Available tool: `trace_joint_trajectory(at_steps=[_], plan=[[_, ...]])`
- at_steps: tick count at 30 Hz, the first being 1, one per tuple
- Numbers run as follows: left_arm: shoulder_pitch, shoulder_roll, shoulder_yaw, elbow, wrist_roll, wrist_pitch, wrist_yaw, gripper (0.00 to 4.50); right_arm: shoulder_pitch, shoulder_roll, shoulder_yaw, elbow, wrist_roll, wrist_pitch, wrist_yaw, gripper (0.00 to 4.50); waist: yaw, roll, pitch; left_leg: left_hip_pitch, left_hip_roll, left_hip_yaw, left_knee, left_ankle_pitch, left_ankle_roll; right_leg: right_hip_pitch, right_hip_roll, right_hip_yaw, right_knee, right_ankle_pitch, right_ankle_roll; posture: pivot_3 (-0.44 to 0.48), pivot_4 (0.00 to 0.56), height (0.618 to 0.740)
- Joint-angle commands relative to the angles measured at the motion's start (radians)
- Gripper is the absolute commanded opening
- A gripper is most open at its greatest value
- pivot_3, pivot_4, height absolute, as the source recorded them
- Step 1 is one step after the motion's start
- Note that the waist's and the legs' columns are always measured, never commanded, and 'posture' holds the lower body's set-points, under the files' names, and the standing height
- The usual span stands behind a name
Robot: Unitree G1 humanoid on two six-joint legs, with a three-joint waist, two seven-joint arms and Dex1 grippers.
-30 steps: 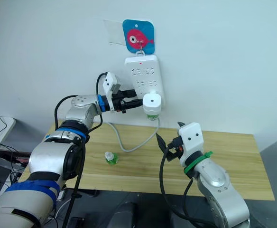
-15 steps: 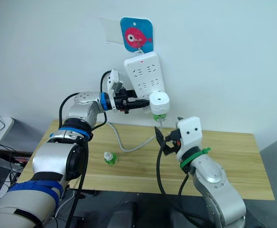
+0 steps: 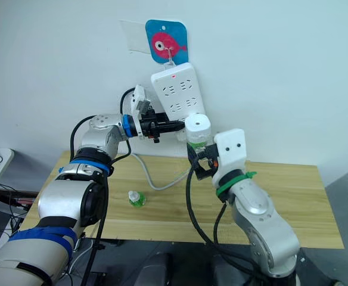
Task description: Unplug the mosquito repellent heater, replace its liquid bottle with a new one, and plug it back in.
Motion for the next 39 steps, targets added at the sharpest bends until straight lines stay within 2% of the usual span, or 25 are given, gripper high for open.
trace_joint_trajectory(at_steps=[1, 6, 22, 28, 31, 34, 39], plan=[[-0.001, 0.002, -0.003, -0.029, -0.001, -0.006, 0.000, 1.34, -0.034, 0.012, 0.024, 0.017, -0.033, -0.009, -0.027, 4.50, 0.000, 0.000, 0.000, 0.000, 0.000, 0.000, 0.000, 0.000, 0.000, 0.000, 0.000, 0.000, 0.000, 0.000, 0.000, 0.055, 0.243, 0.740], [-0.003, 0.002, -0.006, -0.031, -0.001, -0.008, 0.002, 1.34, -0.067, 0.029, 0.052, 0.077, -0.075, -0.029, -0.052, 4.50, 0.000, 0.001, 0.002, 0.000, 0.000, 0.000, 0.000, 0.000, 0.000, 0.000, 0.000, 0.000, 0.000, 0.000, 0.000, 0.061, 0.249, 0.740], [0.002, 0.000, -0.014, -0.045, 0.002, -0.014, -0.010, 1.34, -0.129, 0.115, 0.010, 0.207, -0.112, -0.139, -0.082, 4.50, 0.000, 0.002, 0.011, -0.002, 0.000, -0.001, -0.001, 0.001, -0.001, -0.001, -0.001, -0.002, 0.000, 0.000, 0.000, 0.058, 0.253, 0.740], [0.004, -0.003, -0.017, -0.046, 0.004, -0.019, -0.011, 1.34, -0.137, 0.113, 0.003, 0.232, -0.119, -0.165, -0.077, 4.50, 0.000, 0.001, 0.014, -0.002, 0.000, -0.001, 0.000, 0.001, -0.001, -0.002, -0.001, -0.002, 0.000, 0.000, 0.000, 0.057, 0.255, 0.740], [0.007, -0.003, -0.019, -0.047, 0.006, -0.021, -0.014, 1.34, -0.136, 0.113, 0.003, 0.236, -0.115, -0.180, -0.068, 3.92, 0.000, 0.001, 0.015, -0.002, 0.000, -0.001, 0.000, 0.001, -0.001, -0.001, -0.001, -0.002, 0.000, 0.000, 0.000, 0.057, 0.255, 0.740], [0.007, -0.003, -0.019, -0.048, 0.006, -0.022, -0.014, 1.34, -0.138, 0.110, 0.004, 0.239, -0.117, -0.191, -0.062, 2.92, 0.000, 0.002, 0.017, -0.002, 0.000, -0.001, -0.001, 0.001, -0.001, -0.002, -0.001, -0.002, 0.000, 0.000, 0.000, 0.059, 0.255, 0.740], [0.009, -0.001, -0.021, -0.044, 0.009, -0.027, -0.014, 1.34, -0.136, 0.107, 0.006, 0.233, -0.120, -0.192, -0.059, 2.92, 0.000, 0.001, 0.018, -0.003, 0.000, -0.001, -0.001, 0.001, -0.001, -0.002, -0.001, -0.002, 0.000, 0.000, 0.000, 0.060, 0.258, 0.740]])
